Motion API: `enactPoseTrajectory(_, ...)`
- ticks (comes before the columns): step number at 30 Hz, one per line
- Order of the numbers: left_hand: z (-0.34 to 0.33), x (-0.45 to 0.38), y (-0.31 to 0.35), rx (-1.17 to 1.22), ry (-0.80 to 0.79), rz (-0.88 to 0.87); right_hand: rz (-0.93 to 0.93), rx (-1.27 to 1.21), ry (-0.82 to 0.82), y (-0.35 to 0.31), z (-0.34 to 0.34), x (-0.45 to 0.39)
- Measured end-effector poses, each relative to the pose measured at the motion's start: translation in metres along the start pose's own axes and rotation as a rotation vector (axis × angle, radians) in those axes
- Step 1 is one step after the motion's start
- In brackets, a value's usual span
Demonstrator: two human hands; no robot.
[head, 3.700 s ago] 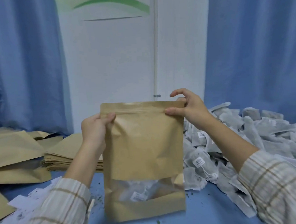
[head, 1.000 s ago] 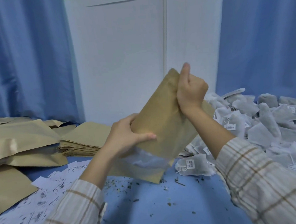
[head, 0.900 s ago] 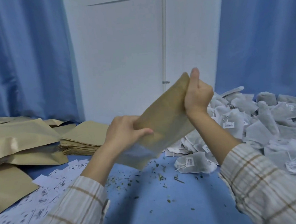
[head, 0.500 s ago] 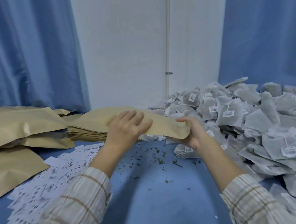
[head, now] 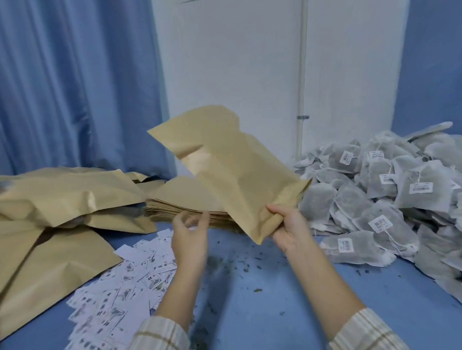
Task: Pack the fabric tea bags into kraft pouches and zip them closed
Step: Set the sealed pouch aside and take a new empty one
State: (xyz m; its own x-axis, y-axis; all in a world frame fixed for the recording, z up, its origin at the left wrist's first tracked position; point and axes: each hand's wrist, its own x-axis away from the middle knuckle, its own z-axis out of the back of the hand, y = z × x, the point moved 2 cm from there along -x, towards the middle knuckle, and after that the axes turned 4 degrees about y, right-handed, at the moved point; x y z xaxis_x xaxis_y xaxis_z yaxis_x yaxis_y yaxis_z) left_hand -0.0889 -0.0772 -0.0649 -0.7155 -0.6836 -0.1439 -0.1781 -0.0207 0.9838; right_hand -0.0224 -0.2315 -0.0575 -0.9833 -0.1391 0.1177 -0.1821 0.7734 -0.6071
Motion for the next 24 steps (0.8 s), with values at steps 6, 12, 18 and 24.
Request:
enactPoseTrajectory(6, -0.012, -0.064, 0.004, 0.526, -0.3, 0.462, -0.185, 0.419, -0.366, 0.112, -0.227, -0.018)
enactPoseTrajectory(12, 0.012, -0.117, -0.027, 0.597, -0.215, 0.572, -0.073, 0.793, -0.148, 0.162, -0.191, -0.091)
enactPoseTrajectory(18, -0.008, -0.128, -0.068, 0.533, -0.159, 0.628, 0.239, 1.37, -0.065, 0.155, -0.107, -0.161)
enactPoseTrajectory(24, -0.021, -0.137, -0.086, 0.437, -0.207, 0.663, 0.454, 2.172, -0.138, 0.143, -0.038, -0.193)
